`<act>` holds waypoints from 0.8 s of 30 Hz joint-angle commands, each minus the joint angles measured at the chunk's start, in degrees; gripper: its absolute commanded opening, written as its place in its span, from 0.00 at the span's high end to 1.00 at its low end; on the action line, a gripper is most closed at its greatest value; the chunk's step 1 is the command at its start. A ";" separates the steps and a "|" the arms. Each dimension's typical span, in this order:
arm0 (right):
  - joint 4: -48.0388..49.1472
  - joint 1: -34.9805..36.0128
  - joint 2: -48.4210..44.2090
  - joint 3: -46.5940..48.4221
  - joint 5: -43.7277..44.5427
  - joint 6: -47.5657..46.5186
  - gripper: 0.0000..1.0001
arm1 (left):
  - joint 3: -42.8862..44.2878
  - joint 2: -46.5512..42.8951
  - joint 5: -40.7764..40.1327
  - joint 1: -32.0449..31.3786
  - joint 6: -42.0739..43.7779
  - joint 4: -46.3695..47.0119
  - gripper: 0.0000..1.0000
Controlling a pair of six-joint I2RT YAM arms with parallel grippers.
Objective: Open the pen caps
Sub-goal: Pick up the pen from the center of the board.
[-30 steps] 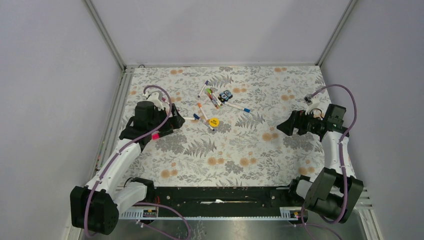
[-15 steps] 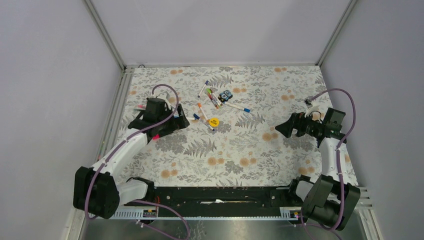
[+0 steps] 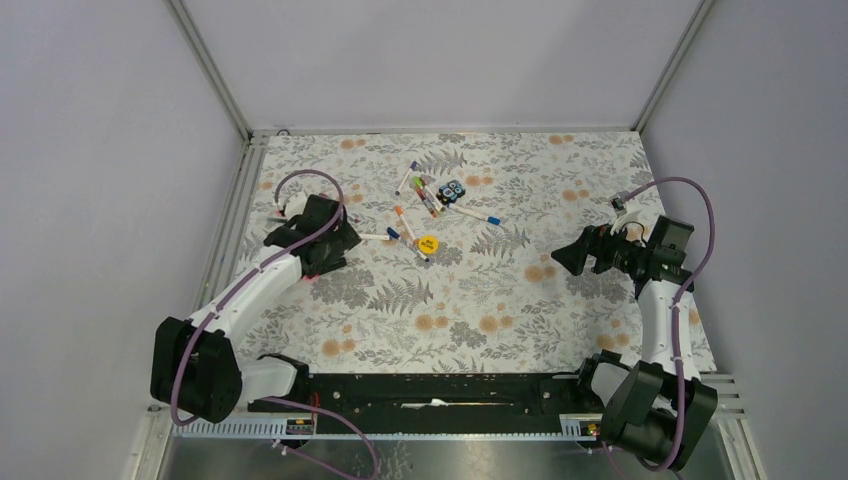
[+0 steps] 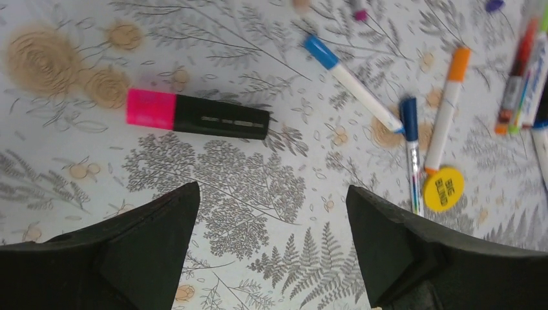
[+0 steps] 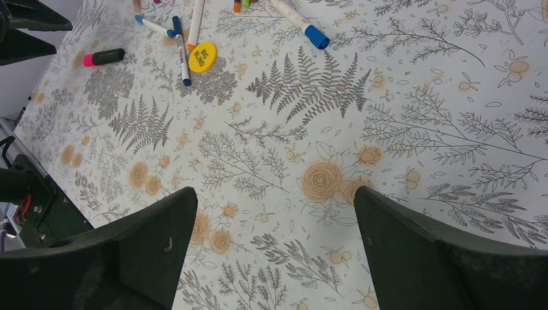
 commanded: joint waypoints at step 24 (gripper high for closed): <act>1.21 -0.22 -1.22 0.65 0.56 -0.23 0.02 | 5.14 17.57 12.91 6.45 69.69 6.70 0.13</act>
